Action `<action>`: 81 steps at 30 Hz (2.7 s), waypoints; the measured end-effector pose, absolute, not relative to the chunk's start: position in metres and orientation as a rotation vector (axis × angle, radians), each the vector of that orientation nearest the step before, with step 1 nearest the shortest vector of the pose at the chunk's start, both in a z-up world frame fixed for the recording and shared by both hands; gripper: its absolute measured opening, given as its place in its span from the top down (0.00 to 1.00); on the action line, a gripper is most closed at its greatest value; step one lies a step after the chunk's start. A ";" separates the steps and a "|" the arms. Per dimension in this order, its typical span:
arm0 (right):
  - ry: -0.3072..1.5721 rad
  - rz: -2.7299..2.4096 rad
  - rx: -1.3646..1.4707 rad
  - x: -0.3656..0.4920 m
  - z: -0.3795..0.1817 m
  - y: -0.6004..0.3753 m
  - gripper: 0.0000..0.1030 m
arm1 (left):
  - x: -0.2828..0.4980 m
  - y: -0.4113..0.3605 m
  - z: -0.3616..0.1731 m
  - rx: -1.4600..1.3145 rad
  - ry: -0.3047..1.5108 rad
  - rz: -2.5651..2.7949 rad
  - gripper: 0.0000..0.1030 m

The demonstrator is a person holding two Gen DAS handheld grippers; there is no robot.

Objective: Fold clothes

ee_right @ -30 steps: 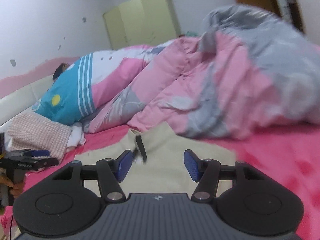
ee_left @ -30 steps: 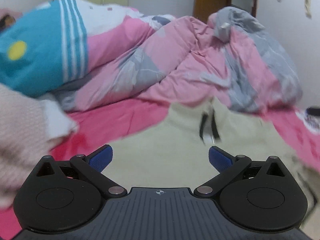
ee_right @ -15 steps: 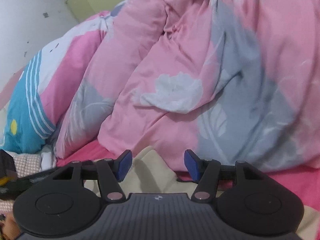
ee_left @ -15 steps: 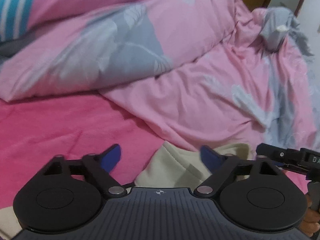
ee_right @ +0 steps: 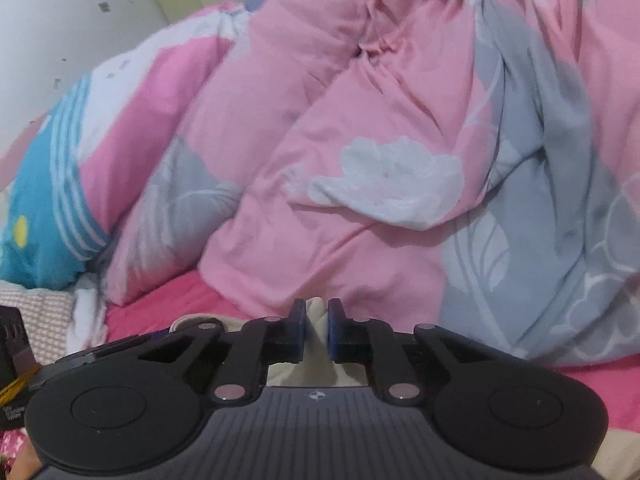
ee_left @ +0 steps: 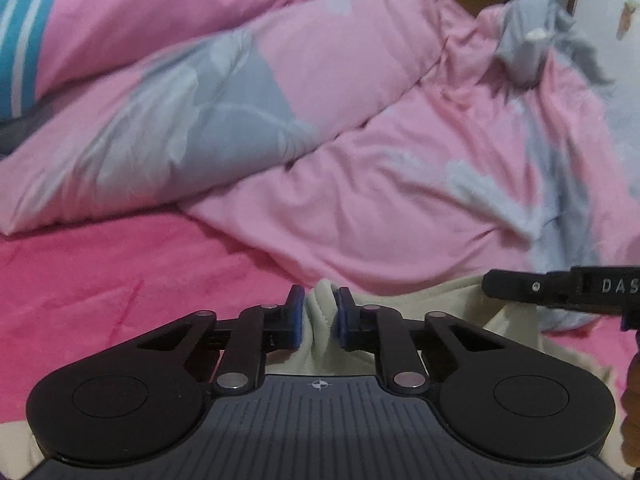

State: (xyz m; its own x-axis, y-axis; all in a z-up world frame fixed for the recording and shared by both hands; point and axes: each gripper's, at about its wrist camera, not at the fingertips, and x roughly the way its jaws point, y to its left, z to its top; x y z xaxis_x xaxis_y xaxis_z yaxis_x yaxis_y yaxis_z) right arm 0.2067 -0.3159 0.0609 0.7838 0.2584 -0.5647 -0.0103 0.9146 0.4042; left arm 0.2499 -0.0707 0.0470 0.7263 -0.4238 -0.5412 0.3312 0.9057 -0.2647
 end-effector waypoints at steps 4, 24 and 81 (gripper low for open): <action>0.608 0.181 0.350 0.171 0.087 -0.308 0.89 | 0.213 -0.059 0.076 -0.102 0.557 -0.483 0.87; 0.684 0.239 0.246 -0.017 0.070 -0.286 0.56 | 0.046 0.019 0.063 -0.061 0.601 -0.771 0.18; 0.660 0.057 0.356 0.025 0.084 -0.312 0.72 | 0.101 0.022 0.051 -0.192 0.493 -0.573 0.58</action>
State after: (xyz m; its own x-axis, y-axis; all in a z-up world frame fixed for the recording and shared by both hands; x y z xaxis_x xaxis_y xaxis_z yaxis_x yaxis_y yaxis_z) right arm 0.0252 -0.3118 0.0844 0.7908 0.1640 -0.5897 0.0603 0.9379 0.3416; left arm 0.1010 0.0216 0.0509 0.7287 -0.5614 -0.3923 0.4716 0.8267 -0.3070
